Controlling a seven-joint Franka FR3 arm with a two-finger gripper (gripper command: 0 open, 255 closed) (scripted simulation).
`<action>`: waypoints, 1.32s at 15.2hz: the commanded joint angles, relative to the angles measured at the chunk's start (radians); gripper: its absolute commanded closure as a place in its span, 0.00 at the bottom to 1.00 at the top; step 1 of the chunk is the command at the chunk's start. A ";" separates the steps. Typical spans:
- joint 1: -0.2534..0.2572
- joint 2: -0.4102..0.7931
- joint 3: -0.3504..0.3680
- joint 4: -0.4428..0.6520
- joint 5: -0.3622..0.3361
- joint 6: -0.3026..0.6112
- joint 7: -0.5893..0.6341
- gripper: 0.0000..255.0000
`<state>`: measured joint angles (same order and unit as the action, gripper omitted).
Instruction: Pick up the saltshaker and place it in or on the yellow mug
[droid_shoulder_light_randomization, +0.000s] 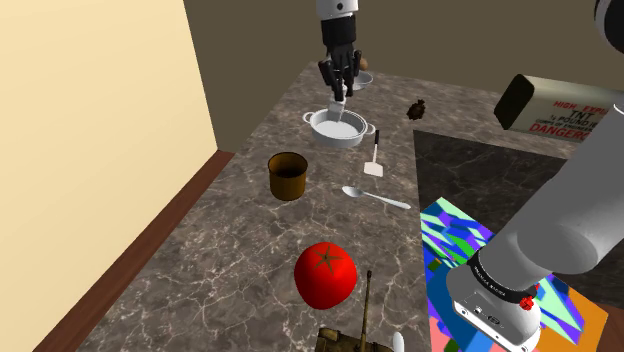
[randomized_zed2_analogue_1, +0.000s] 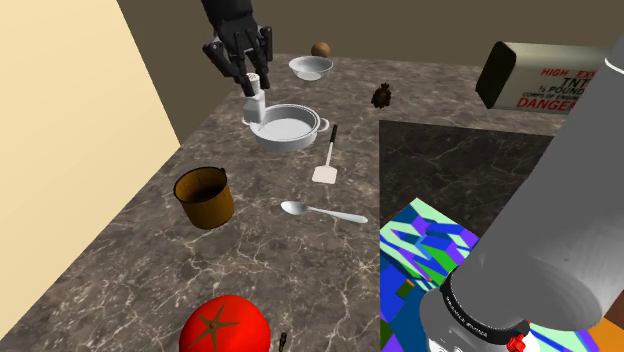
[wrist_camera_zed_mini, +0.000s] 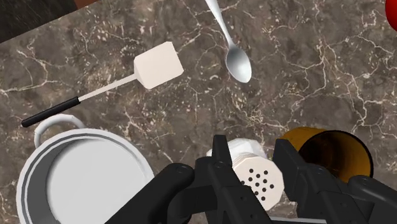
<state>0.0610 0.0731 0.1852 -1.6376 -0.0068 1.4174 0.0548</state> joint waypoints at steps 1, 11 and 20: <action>0.027 0.026 0.023 0.043 0.008 -0.017 0.052 1.00; 0.160 0.213 0.105 0.316 0.008 -0.102 0.266 1.00; 0.152 0.191 0.103 0.163 0.012 0.029 0.255 1.00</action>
<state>0.2143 0.2666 0.2884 -1.4560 0.0051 1.4302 0.3120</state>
